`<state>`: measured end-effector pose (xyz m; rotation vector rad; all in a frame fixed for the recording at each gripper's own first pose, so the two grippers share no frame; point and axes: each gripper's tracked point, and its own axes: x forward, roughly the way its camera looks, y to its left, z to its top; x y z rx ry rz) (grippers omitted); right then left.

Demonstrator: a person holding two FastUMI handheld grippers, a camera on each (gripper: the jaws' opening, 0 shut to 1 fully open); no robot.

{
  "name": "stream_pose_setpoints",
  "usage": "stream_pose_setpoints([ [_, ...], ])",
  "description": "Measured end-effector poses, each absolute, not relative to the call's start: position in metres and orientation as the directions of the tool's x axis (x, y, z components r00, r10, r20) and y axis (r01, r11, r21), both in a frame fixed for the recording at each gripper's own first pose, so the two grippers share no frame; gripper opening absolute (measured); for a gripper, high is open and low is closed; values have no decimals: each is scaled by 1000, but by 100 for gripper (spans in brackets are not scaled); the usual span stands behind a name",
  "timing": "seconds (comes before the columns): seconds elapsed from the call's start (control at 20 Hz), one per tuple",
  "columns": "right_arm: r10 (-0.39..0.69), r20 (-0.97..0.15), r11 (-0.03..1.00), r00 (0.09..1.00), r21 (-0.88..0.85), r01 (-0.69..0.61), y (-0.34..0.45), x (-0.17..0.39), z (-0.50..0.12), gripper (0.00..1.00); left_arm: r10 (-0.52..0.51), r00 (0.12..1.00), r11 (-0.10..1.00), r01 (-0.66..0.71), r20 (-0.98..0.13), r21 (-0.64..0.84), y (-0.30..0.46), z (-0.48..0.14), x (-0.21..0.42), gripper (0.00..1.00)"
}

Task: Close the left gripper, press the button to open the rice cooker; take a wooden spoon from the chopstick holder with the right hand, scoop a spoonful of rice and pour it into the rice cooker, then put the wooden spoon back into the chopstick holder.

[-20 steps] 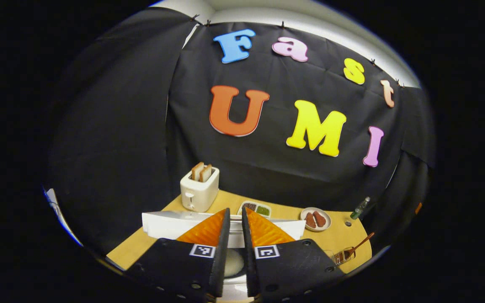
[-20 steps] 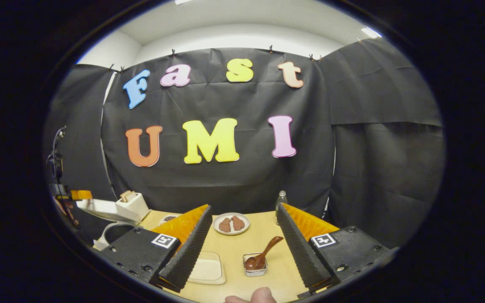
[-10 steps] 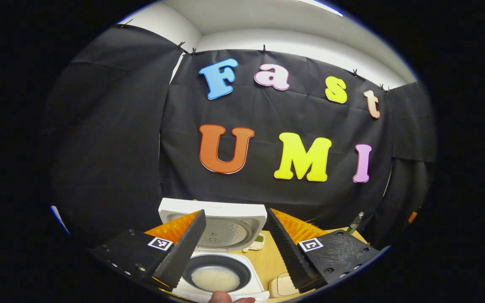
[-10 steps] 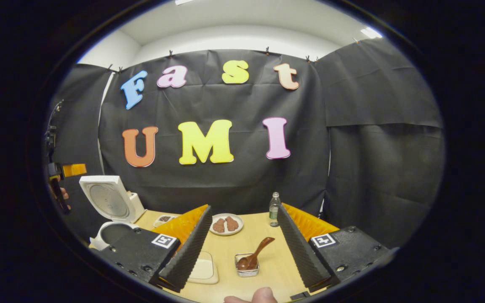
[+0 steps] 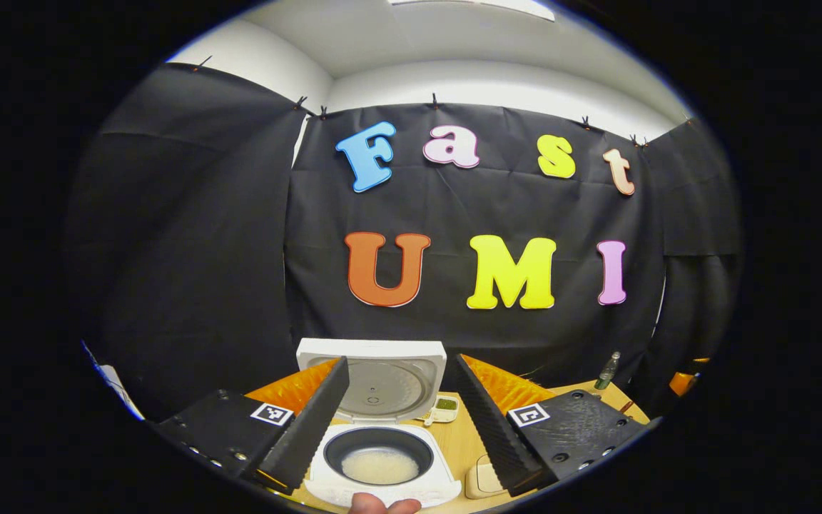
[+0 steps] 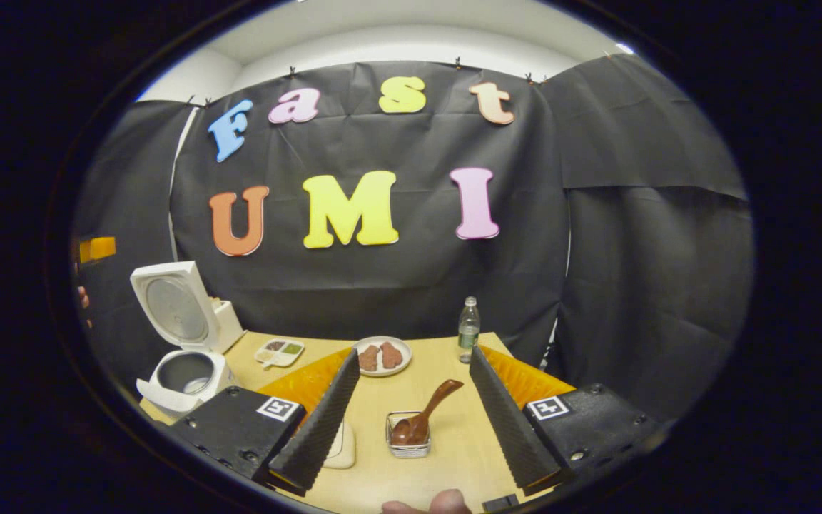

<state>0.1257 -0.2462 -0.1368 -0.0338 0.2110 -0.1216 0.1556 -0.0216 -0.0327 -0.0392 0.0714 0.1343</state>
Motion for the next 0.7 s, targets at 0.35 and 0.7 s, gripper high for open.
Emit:
stream_pose_setpoints([
  [0.35,-87,-339,996,937,-5,90,-274,176,-240,100,170,983,985,-172,-75,-22,-39,-40,156,94],
  [0.7,-27,-474,986,880,132,101,-301,237,-328,94,205,971,979,-203,-120,28,-51,-58,172,94],
])
